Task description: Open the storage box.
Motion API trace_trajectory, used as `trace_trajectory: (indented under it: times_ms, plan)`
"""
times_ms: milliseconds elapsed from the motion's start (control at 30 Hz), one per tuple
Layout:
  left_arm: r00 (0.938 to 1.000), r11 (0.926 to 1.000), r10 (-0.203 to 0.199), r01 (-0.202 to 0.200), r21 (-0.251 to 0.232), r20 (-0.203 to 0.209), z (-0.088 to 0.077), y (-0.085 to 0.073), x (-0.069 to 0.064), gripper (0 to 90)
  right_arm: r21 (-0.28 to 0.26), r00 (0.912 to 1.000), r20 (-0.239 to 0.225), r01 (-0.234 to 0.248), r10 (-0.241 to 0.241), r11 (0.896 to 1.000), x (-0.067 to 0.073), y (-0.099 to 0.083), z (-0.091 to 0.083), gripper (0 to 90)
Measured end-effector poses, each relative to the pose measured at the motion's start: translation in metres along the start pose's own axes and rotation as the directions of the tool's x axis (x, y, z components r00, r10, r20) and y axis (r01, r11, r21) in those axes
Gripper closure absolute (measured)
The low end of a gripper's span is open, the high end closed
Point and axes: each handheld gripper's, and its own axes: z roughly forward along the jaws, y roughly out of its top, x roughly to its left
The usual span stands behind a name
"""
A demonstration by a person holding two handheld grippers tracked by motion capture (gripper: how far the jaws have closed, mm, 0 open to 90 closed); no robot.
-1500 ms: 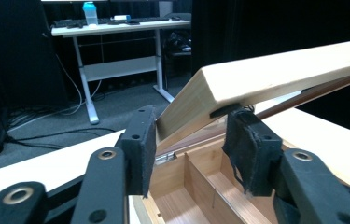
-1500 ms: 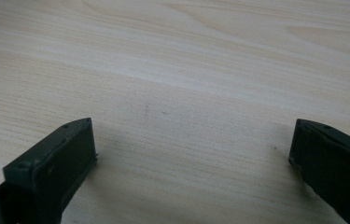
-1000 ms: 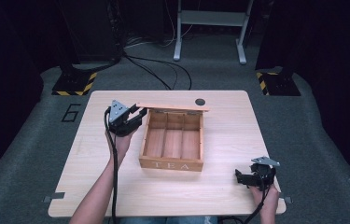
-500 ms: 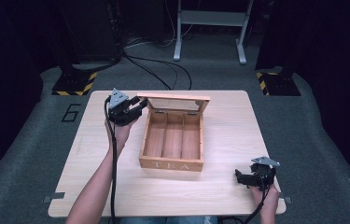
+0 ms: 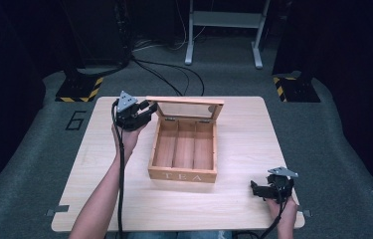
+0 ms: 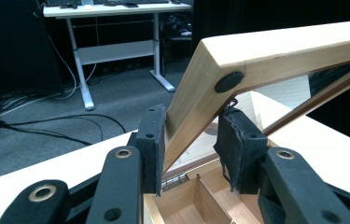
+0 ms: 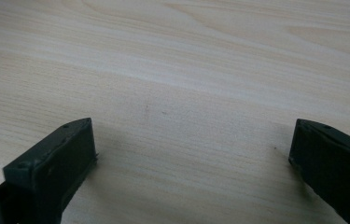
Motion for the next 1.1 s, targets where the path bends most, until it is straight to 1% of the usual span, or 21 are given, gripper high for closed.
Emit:
trace_trajectory:
  times_ms: [1100]
  plan:
    - [1.0000, 1.0000, 0.003, -0.003, -0.002, 0.003, 0.0001, -0.0002, 0.0005, 62.4, 0.000, 1.0000, 0.000, 0.000, 0.000, 1.000, 0.0000, 0.0000, 0.0000, 0.0]
